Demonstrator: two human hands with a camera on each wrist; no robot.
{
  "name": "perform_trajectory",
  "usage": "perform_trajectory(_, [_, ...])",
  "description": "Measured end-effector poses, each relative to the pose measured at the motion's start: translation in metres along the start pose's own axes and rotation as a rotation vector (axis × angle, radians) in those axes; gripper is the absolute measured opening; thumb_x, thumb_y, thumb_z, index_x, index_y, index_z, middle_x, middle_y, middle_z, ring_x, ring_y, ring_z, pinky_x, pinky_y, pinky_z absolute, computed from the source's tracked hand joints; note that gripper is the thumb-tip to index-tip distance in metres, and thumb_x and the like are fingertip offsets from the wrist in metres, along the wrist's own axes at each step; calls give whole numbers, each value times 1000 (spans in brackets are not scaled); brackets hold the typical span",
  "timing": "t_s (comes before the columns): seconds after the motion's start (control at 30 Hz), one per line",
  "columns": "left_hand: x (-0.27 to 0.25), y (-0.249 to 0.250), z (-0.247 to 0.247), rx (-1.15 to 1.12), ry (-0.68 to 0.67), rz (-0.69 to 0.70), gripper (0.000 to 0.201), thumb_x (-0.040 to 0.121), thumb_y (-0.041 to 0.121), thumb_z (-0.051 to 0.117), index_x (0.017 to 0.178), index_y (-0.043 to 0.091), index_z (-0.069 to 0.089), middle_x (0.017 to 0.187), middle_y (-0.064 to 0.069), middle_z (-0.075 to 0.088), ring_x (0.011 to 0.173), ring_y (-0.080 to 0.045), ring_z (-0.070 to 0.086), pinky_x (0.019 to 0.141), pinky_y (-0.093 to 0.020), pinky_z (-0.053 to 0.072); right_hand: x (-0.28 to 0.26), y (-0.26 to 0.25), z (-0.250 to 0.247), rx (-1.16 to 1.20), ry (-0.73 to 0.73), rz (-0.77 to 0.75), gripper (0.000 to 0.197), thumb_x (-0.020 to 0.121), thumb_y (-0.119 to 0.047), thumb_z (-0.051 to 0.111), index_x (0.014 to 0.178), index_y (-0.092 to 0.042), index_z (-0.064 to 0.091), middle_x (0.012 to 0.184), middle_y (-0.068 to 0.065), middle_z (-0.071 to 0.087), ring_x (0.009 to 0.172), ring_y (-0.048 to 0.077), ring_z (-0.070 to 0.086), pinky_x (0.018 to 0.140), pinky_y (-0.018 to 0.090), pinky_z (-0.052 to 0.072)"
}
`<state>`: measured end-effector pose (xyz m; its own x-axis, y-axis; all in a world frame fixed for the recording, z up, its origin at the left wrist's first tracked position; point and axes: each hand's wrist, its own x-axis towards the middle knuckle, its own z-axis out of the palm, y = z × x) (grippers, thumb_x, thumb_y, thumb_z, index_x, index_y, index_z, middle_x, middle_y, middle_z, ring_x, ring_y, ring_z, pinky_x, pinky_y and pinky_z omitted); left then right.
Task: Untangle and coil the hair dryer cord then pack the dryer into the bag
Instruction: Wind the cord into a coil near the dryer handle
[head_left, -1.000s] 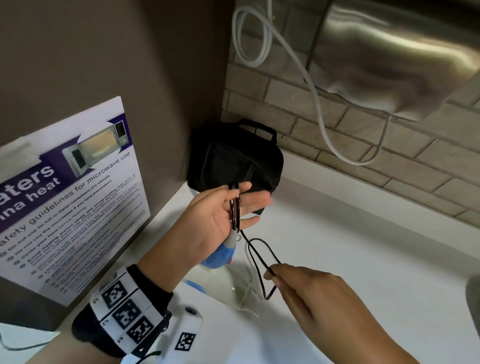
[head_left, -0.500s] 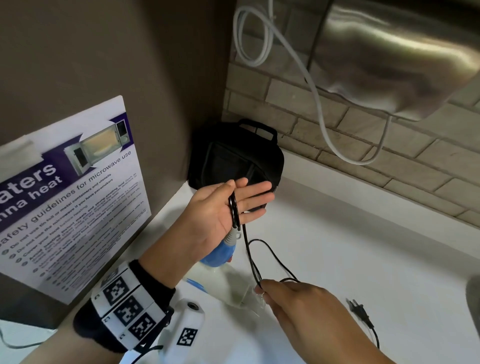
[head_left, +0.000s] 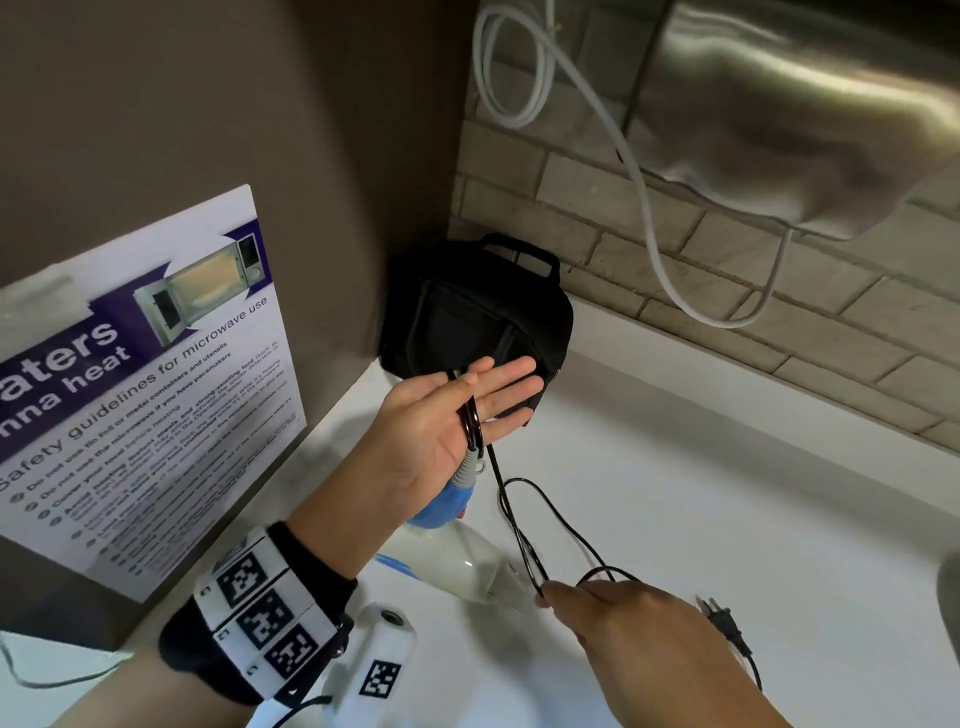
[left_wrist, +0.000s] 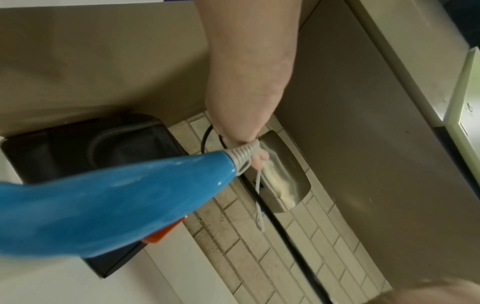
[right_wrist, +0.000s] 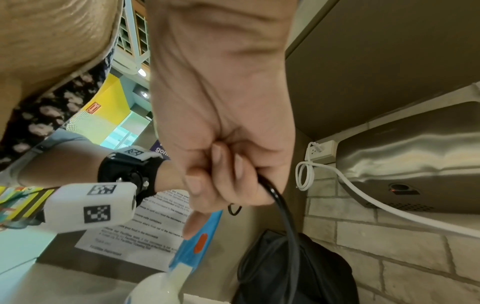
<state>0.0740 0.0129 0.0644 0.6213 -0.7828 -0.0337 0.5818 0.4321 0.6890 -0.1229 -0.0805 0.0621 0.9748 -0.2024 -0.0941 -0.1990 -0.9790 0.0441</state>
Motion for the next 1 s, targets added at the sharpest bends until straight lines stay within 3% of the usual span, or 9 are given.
perform_trajectory(0.1, [0, -5, 1, 86, 28, 24, 31, 99, 0, 33, 126, -10, 41, 121, -24, 65, 111, -37, 64, 99, -53, 47, -1, -4, -17, 117, 18, -24, 33, 42, -30, 68, 70, -46, 66, 50, -21, 57, 36, 6, 52, 31, 18, 11])
perform_trajectory(0.17, [1, -7, 2, 136, 54, 39, 33, 100, 2, 31, 130, -10, 39, 121, -21, 65, 109, -37, 65, 103, -54, 42, -1, -5, -32, 173, 156, -78, 19, 66, -32, 53, 78, -43, 63, 60, -19, 62, 48, 8, 59, 30, 15, 26])
perform_trajectory(0.23, [2, -6, 4, 178, 59, 19, 34, 102, 6, 29, 134, -6, 36, 121, -17, 67, 107, -37, 66, 104, -54, 40, 3, 0, -52, 221, 240, -134, 15, 75, -27, 55, 86, -35, 61, 69, -14, 65, 59, 12, 64, 42, 20, 47])
perform_trajectory(0.33, [2, -6, 8, 259, 6, -43, 40, 104, 15, 25, 140, -3, 29, 118, -13, 69, 100, -34, 69, 104, -53, 42, 19, 6, -83, 287, 289, -150, 15, 85, -26, 47, 86, -27, 62, 74, -9, 66, 67, 18, 64, 53, 32, 52])
perform_trajectory(0.53, [-5, -8, 12, 384, -127, -157, 39, 103, 22, 31, 123, -6, 50, 84, -14, 73, 68, -30, 69, 89, -48, 52, 87, 29, -89, 368, 376, -122, 13, 93, -22, 48, 86, -22, 60, 80, -7, 63, 73, 13, 57, 62, 32, 46])
perform_trajectory(0.63, [-8, -7, 12, 366, -127, -198, 39, 103, 18, 27, 126, -5, 50, 52, -2, 54, 40, -12, 43, 88, -44, 55, 120, 45, -71, 427, 334, -109, 17, 94, -27, 51, 82, -22, 63, 75, -7, 65, 65, 7, 54, 61, 27, 43])
perform_trajectory(0.8, [-10, -4, 7, 266, -203, -273, 41, 101, 24, 33, 123, -5, 53, 46, 5, 37, 35, -3, 30, 91, -48, 53, 144, 56, -35, 707, 279, -63, 21, 95, -23, 54, 76, -24, 63, 68, -2, 65, 61, 8, 56, 63, 27, 45])
perform_trajectory(0.87, [-12, -4, 4, 257, -234, -277, 39, 101, 26, 37, 118, -3, 56, 47, 6, 35, 36, -2, 29, 91, -48, 53, 143, 52, -16, 847, 257, -60, 23, 95, -26, 51, 76, -23, 62, 67, -9, 61, 61, 4, 53, 62, 24, 43])
perform_trajectory(1.0, [-14, -8, 7, 243, -189, -229, 28, 101, 19, 34, 102, -2, 51, 47, 7, 37, 40, -8, 43, 93, -49, 52, 128, 35, 16, 922, 92, -36, 19, 88, -34, 46, 77, -29, 60, 63, -14, 55, 57, -1, 50, 60, 16, 42])
